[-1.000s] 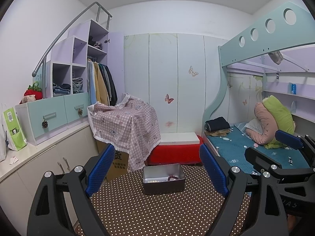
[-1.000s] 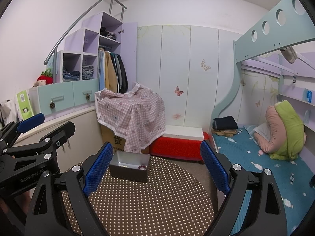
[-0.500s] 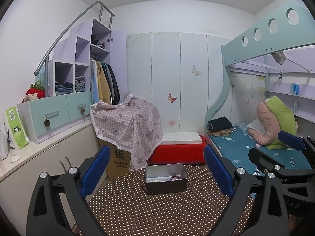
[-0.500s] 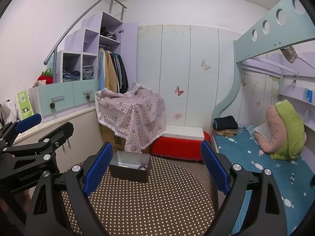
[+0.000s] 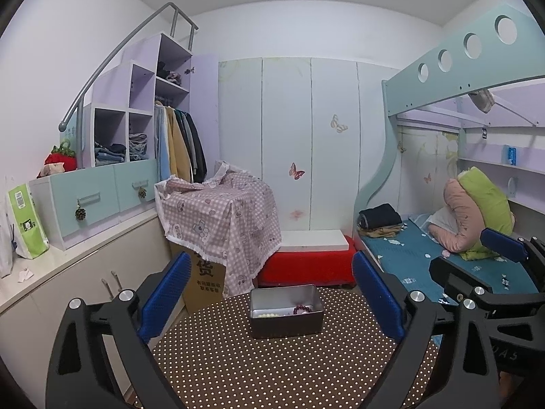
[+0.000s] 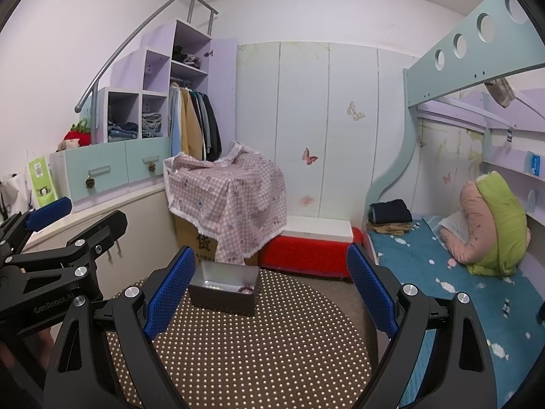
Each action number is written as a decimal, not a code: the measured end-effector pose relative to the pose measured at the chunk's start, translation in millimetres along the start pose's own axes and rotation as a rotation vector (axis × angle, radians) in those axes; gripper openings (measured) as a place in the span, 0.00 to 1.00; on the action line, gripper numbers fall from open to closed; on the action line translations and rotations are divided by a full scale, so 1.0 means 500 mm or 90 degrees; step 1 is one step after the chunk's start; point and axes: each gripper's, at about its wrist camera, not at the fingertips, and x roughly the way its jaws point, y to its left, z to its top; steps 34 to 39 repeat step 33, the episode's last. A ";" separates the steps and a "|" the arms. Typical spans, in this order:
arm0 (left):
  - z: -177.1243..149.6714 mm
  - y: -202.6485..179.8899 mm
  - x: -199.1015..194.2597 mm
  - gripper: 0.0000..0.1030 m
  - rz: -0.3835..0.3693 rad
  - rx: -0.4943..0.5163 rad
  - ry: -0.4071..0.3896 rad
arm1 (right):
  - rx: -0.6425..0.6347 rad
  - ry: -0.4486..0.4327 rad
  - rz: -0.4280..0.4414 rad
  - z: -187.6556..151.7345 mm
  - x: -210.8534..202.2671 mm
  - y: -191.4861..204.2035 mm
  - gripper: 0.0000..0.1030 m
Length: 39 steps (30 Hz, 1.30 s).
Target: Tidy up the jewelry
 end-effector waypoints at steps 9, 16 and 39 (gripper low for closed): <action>-0.001 -0.003 0.001 0.90 -0.001 0.002 0.002 | 0.004 0.002 0.002 0.003 0.010 -0.003 0.85; -0.001 -0.005 -0.001 0.90 0.000 0.004 0.002 | 0.003 0.001 0.001 0.003 0.009 -0.005 0.85; 0.005 -0.010 0.004 0.90 -0.008 0.005 0.006 | 0.005 -0.003 -0.002 0.002 0.011 0.000 0.85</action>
